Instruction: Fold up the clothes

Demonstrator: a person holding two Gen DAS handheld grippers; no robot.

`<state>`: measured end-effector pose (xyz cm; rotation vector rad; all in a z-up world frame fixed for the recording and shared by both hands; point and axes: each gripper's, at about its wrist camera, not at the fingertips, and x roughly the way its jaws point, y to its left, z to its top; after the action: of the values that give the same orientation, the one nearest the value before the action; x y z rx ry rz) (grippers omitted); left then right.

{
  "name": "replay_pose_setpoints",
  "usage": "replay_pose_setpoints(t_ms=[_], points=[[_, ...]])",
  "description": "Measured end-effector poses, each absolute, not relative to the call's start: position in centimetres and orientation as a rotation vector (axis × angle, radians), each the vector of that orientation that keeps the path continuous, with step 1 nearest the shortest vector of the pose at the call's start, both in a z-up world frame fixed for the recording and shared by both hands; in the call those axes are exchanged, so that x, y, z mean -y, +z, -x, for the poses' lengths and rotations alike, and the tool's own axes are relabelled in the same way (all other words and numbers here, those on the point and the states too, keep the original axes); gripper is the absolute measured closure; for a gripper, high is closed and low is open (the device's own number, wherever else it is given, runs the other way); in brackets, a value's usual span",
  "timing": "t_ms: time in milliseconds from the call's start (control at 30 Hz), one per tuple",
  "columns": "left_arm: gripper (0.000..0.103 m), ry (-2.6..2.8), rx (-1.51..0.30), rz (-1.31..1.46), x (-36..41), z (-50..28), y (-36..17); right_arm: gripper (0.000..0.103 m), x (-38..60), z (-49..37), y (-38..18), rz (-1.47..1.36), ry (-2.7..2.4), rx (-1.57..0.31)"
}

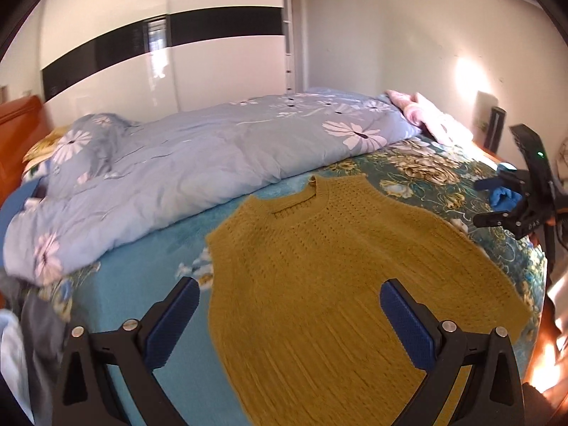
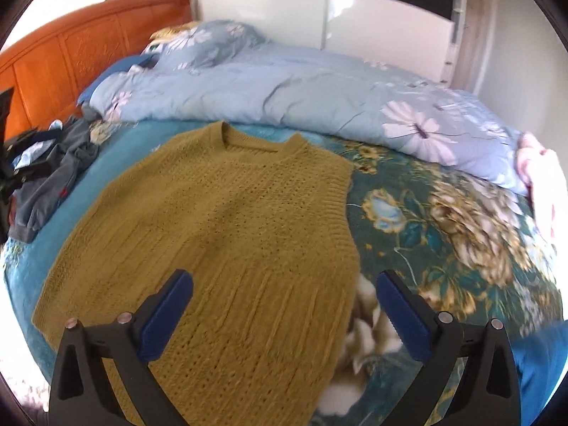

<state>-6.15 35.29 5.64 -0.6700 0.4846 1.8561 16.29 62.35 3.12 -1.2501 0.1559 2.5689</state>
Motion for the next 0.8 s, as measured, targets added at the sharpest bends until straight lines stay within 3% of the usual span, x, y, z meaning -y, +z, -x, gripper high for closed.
replay_pose_setpoints(t_ms=[567, 667, 800], points=[[0.0, 1.68, -0.562, 0.909, -47.1, 19.8, -1.4, 0.0, -72.8, -2.1, -2.5, 1.444, 2.571, -0.008], [0.008, 1.669, -0.559, 0.96, -48.8, 22.4, -3.2, 0.002, -74.8, -0.1, -3.5, 1.46, 2.541, -0.011], [0.021, 1.649, -0.536, 1.024, -49.8, 24.4, -5.2, 0.017, -77.6, 1.2, -4.4, 1.448, 2.517, -0.098]])
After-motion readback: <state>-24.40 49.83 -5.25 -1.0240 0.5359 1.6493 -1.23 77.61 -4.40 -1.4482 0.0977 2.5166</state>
